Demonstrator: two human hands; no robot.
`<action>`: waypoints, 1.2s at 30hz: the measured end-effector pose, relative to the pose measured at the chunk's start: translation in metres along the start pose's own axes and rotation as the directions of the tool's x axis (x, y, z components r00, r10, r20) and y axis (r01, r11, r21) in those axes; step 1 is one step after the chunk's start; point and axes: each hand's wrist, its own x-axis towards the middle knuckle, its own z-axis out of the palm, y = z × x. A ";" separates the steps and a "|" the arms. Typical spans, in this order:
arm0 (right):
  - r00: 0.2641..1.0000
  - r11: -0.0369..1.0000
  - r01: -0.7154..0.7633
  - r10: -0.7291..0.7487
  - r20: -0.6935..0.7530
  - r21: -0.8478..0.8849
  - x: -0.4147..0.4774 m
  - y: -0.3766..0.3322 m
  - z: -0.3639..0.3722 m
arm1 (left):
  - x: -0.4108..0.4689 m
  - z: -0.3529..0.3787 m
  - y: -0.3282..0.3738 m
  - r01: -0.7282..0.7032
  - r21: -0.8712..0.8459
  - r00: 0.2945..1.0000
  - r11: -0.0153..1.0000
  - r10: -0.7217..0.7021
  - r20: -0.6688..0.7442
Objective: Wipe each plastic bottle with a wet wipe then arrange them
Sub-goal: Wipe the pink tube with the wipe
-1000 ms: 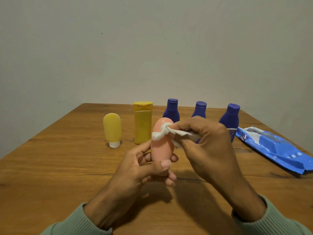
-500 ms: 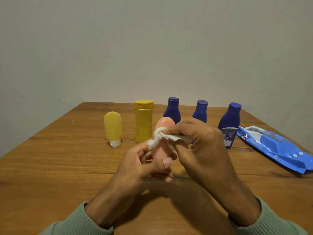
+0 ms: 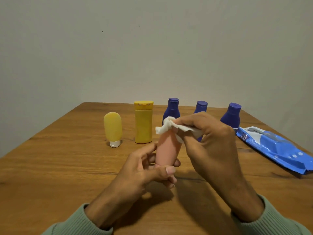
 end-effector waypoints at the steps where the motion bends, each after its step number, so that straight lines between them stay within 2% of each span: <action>1: 0.999 0.999 -0.030 0.031 -0.014 0.023 0.001 -0.001 -0.001 | 0.000 0.001 0.001 0.002 -0.028 1.000 1.000 -0.002 0.011; 4: 0.988 0.981 -0.149 0.151 -0.007 0.122 0.002 -0.003 -0.002 | -0.001 0.002 0.004 0.035 -0.116 0.999 0.993 -0.033 0.022; 8: 0.953 0.931 -0.295 0.270 0.141 0.215 -0.001 -0.010 0.001 | 0.000 0.003 0.008 0.058 -0.228 0.998 0.972 -0.061 -0.007; 16: 0.839 0.857 -0.469 0.355 0.413 0.215 0.000 -0.013 -0.002 | 0.005 -0.001 0.004 0.060 -0.418 0.993 0.907 -0.095 -0.064; 19: 0.849 0.837 -0.469 0.341 0.403 0.280 0.003 -0.010 -0.008 | 0.004 0.001 0.006 0.057 -0.524 0.994 0.850 -0.100 -0.054; 22: 0.895 0.846 -0.419 0.323 0.309 0.329 0.003 -0.009 -0.009 | 0.005 0.003 0.012 0.054 -0.656 0.988 0.753 -0.137 -0.077; 24: 0.920 0.874 -0.352 0.259 0.293 0.335 -0.001 -0.014 -0.004 | 0.006 0.003 0.015 0.026 -0.723 0.983 0.690 -0.149 -0.107; 28: 0.973 0.974 -0.047 -0.006 0.231 0.222 -0.013 -0.018 0.010 | 0.004 0.007 0.020 0.017 -0.794 0.976 0.607 -0.183 -0.120; 32: 0.937 0.982 0.167 -0.184 0.297 0.084 -0.020 -0.015 0.017 | 0.002 0.003 0.016 0.144 -0.873 0.967 0.466 -0.254 0.024; 34: 0.927 0.966 0.259 -0.252 0.278 0.013 -0.022 -0.014 0.018 | 0.001 0.003 0.017 0.183 -0.869 0.961 0.459 -0.270 0.059; 36: 0.939 0.957 0.289 -0.279 0.200 -0.021 -0.020 -0.013 0.016 | 0.002 0.005 0.023 0.149 -0.837 0.965 0.527 -0.262 0.007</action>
